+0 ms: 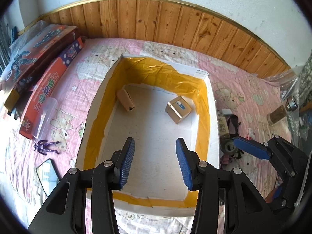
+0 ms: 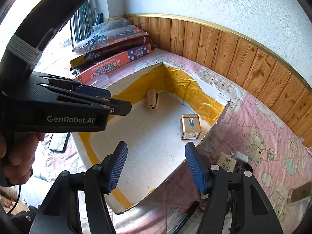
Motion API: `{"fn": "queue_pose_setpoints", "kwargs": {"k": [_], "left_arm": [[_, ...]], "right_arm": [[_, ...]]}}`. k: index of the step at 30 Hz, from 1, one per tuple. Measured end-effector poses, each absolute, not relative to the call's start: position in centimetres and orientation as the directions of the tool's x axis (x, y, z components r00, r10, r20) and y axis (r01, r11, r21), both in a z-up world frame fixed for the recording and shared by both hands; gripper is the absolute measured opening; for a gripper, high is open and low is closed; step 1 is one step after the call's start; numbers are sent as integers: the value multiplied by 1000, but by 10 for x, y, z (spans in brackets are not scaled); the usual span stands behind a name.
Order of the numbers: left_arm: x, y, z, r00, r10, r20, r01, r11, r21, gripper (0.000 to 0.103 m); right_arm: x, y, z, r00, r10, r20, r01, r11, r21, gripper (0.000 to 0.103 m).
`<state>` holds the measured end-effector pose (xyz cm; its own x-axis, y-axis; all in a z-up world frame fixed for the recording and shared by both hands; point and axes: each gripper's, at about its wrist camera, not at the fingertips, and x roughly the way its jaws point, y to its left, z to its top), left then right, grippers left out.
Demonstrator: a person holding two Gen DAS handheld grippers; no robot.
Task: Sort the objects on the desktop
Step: 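Withdraw both open tools from the box back toward the item pile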
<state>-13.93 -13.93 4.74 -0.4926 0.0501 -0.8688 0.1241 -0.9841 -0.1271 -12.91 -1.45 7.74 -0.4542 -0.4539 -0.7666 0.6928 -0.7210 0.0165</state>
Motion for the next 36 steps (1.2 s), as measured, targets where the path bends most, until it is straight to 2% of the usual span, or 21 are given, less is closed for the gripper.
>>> {"fn": "queue_pose_setpoints", "kwargs": {"k": [15,25,36], "left_arm": [[-64,-116,56,-530,71,-845,92,-986,-141,47],[-21,-81,57,-588,88,-804,18,-992,-122,47],[-1,-41,44,-572,179,-801,-60,-982,-177,46]], "right_arm": [[-71,28,77,-486,-585,-650,648,-740,181,63],[-41,63,71,-517,-615,-595,623,-747,231,63],[-21,121,39,-532,-597,-601,520,-790,325,60]]}}
